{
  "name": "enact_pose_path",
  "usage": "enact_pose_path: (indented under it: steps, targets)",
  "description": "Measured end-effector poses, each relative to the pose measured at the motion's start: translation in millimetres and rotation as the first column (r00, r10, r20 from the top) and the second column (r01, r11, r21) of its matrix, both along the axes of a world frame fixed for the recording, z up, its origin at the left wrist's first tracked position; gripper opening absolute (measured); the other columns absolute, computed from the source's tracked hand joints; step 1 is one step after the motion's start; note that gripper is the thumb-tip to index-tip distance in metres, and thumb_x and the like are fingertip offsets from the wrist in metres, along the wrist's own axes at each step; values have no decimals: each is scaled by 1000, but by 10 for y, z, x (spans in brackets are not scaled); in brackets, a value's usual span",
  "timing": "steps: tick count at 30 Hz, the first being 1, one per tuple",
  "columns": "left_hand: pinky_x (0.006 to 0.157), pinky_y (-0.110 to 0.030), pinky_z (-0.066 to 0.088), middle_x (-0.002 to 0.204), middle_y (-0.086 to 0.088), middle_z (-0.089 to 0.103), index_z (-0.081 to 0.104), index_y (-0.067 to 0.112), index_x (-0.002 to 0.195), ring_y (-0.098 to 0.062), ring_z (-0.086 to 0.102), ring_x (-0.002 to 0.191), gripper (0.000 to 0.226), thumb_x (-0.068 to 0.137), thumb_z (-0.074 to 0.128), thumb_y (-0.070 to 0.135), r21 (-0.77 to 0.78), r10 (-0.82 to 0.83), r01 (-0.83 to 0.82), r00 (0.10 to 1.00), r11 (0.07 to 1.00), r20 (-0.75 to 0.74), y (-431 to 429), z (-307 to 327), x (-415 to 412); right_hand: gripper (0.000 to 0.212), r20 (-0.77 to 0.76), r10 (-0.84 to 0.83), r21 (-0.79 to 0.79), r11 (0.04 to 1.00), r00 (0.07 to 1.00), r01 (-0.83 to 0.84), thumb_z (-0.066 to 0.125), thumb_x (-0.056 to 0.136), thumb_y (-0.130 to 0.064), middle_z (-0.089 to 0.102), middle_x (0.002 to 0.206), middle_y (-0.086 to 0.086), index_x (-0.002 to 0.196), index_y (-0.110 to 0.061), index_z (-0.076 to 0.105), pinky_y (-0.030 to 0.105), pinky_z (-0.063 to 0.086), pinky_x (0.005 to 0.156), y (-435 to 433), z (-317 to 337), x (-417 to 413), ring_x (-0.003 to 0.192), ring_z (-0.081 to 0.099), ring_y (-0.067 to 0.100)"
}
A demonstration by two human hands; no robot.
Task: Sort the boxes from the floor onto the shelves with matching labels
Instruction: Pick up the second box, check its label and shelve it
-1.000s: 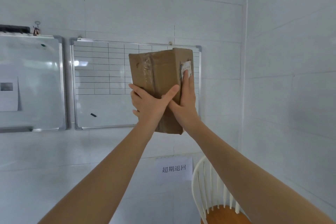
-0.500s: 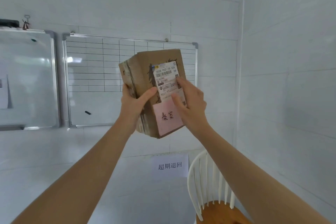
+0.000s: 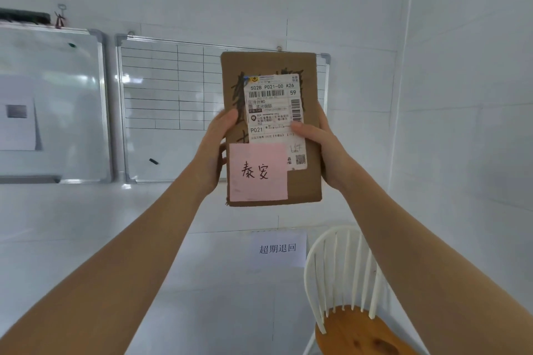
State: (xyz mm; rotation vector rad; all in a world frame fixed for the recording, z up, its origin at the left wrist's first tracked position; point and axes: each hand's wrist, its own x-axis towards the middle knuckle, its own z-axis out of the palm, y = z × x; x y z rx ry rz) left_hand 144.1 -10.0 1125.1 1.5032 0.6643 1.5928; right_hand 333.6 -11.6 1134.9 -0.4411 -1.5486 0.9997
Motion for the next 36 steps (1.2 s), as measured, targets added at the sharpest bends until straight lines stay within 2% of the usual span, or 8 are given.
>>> enact_pose_path:
  steps: [5, 8, 13, 16, 21, 26, 33, 36]
  targets:
    - [73, -27, 56, 114, 2, 68, 45, 24, 135, -14, 70, 92, 58, 87, 38, 56, 37, -83, 84, 996, 996, -16, -27, -18, 8, 69, -106, 87, -62, 994, 991, -94, 60, 79, -22, 60, 131, 15, 144, -17, 37, 32, 59, 70, 28, -19, -99, 96, 71, 23]
    - [71, -26, 57, 124, -2, 64, 42, 27, 139, -17, 68, 100, 65, 83, 40, 60, 19, -133, 134, 991, 991, -10, 17, -68, -44, 68, -124, 93, -77, 992, 988, -103, 60, 81, -26, 59, 133, 15, 144, -17, 37, 35, 58, 75, 76, -54, -153, 108, 67, 29]
    - [70, -30, 56, 128, -7, 62, 41, 26, 139, -22, 66, 104, 70, 79, 47, 61, 3, -194, 194, 979, 981, 56, 65, -101, -105, 64, -162, 93, -28, 995, 982, -99, 57, 82, -21, 63, 127, 11, 144, -20, 37, 37, 59, 77, 91, -85, -263, 102, 69, 26]
    - [60, -26, 56, 126, -11, 61, 41, 22, 139, -17, 71, 86, 75, 74, 51, 59, 15, -187, 186, 978, 982, 93, 49, -72, -134, 65, -184, 107, -14, 994, 977, -111, 56, 84, -20, 59, 134, 13, 145, -22, 33, 39, 58, 81, 122, -110, -312, 109, 66, 30]
    - [57, -26, 56, 110, -4, 67, 44, 20, 128, -14, 72, 77, 40, 91, 47, 34, 52, -107, 103, 991, 993, 78, -10, -36, -136, 71, -180, 99, -6, 995, 979, -102, 60, 82, -18, 61, 131, 11, 146, -23, 30, 37, 59, 76, 125, -95, -305, 103, 68, 27]
    - [61, -30, 58, 114, -3, 67, 35, 23, 138, -19, 72, 83, 58, 85, 60, 24, 71, 42, -47, 997, 996, 72, -77, -28, -51, 73, -187, 94, -15, 995, 978, -99, 67, 79, -10, 71, 102, 0, 141, -22, 29, 35, 60, 69, 86, -15, -227, 85, 73, 21]
    - [73, -37, 59, 120, -14, 64, 34, 12, 135, -27, 70, 95, 79, 71, 73, 34, 7, 190, -193, 971, 981, 142, -358, 30, 84, 74, -61, 192, 37, 981, 980, -190, 65, 81, -22, 63, 126, 6, 144, -27, 28, 34, 59, 76, 11, -3, -196, 101, 70, 22]
    - [75, -37, 59, 120, -12, 65, 34, 15, 137, -26, 69, 97, 70, 79, 69, 31, -1, 254, -256, 956, 967, 146, -567, -32, 91, 64, -70, 256, 11, 967, 964, -256, 59, 89, -28, 69, 112, -3, 145, -25, 28, 29, 58, 73, -54, -50, -236, 93, 72, 15]
